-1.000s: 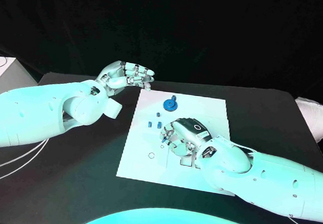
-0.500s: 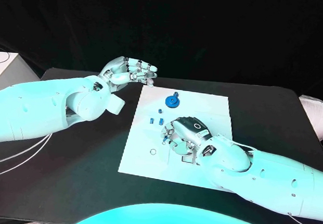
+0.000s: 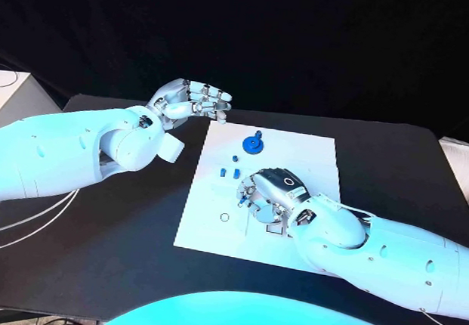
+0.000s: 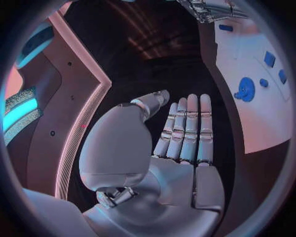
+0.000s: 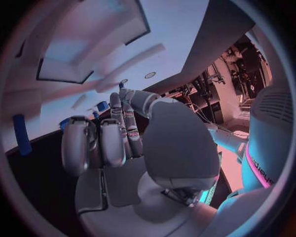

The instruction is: Assemble the parts on the task board

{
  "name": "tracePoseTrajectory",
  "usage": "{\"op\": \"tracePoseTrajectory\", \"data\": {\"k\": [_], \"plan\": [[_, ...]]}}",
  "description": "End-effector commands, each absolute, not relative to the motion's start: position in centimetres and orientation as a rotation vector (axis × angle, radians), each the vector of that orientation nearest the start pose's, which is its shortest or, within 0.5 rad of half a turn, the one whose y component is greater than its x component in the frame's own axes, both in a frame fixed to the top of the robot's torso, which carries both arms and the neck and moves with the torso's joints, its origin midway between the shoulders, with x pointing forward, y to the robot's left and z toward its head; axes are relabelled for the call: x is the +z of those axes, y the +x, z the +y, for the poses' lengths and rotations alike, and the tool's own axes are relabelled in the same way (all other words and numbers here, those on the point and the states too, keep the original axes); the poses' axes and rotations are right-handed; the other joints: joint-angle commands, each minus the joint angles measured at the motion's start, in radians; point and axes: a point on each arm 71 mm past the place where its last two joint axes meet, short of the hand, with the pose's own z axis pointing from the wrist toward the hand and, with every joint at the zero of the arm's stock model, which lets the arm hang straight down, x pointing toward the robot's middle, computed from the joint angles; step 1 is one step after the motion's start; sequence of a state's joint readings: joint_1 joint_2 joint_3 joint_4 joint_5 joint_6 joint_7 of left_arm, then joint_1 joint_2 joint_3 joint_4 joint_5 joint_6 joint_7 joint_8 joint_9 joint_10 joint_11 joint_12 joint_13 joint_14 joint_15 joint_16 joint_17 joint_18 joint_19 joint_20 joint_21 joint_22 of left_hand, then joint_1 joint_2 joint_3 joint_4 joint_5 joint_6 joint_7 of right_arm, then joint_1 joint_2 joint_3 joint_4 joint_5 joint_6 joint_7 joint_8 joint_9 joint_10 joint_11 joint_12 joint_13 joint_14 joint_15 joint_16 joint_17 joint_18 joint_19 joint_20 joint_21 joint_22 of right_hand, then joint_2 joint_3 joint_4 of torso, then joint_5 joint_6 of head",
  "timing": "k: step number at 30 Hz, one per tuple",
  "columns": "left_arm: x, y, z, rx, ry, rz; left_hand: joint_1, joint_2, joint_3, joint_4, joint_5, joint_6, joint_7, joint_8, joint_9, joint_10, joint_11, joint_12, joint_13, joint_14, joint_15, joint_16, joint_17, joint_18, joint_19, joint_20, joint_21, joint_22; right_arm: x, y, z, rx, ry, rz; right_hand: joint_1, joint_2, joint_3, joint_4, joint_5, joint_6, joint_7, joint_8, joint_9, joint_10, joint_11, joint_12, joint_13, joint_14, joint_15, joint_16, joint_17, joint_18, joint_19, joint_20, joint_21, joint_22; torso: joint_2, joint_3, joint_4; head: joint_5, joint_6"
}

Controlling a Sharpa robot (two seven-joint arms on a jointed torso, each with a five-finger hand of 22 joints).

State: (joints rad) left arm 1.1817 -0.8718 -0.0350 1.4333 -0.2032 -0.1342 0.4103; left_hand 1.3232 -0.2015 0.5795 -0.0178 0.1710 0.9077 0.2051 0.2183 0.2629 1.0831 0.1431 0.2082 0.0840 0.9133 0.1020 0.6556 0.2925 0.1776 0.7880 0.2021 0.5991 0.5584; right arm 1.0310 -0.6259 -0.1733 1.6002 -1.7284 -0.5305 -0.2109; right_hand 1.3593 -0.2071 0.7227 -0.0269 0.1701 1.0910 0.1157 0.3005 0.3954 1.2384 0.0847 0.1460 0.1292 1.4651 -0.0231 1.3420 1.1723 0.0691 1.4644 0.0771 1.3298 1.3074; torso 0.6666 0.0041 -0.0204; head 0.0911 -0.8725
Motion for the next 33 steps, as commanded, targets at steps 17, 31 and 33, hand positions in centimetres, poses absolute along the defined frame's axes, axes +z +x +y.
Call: {"op": "tracePoseTrajectory", "data": {"k": [17,31,33], "plan": [[-18.7,49.76,23.81,-1.567,-0.887,1.523,0.009,0.001,-0.005,0.001,0.001,-0.001,0.007,0.0,-0.002,-0.002,0.007,-0.008,-0.002,0.006,-0.002,-0.007,0.002,0.001,0.006,0.001,-0.005,-0.002,-27.28,38.64,-7.0,0.831,-0.401,1.601,-0.003,0.009,0.003,0.0,0.003,0.005,0.004,0.003,0.001,0.04,-0.036,-0.001,0.0,0.027,-0.008,-0.004,-0.001,-0.018,0.027,-0.008,-0.001,0.131,-0.001,-0.0004,-0.0001,0.006,0.0],[-18.72,49.8,23.9,-1.565,-0.888,1.524,0.01,0.001,-0.005,0.001,0.001,-0.002,0.008,0.0,-0.002,-0.003,0.007,-0.008,-0.002,0.005,-0.001,-0.007,0.002,0.0,0.006,0.001,-0.006,-0.002,-27.42,38.7,-7.17,0.814,-0.413,1.609,-0.004,0.009,0.003,-0.002,0.004,0.005,0.004,0.003,0.002,0.041,-0.036,-0.002,0.0,0.028,-0.008,-0.003,0.0,-0.018,0.028,-0.008,0.001,0.133,-0.001,-0.0007,-0.0002,0.003,0.0],[-18.73,49.81,23.92,-1.565,-0.889,1.524,0.01,0.002,-0.005,0.001,0.001,-0.002,0.008,0.0,-0.002,-0.003,0.007,-0.009,-0.002,0.005,-0.001,-0.008,0.002,0.0,0.006,0.001,-0.007,-0.003,-27.42,38.72,-7.2,0.809,-0.414,1.606,-0.004,0.009,0.003,-0.002,0.004,0.005,0.004,0.003,0.002,0.041,-0.036,-0.002,0.0,0.028,-0.008,-0.003,0.0,-0.018,0.028,-0.008,0.001,0.133,-0.001,-0.0004,-0.0005,0.003,0.0]]}}
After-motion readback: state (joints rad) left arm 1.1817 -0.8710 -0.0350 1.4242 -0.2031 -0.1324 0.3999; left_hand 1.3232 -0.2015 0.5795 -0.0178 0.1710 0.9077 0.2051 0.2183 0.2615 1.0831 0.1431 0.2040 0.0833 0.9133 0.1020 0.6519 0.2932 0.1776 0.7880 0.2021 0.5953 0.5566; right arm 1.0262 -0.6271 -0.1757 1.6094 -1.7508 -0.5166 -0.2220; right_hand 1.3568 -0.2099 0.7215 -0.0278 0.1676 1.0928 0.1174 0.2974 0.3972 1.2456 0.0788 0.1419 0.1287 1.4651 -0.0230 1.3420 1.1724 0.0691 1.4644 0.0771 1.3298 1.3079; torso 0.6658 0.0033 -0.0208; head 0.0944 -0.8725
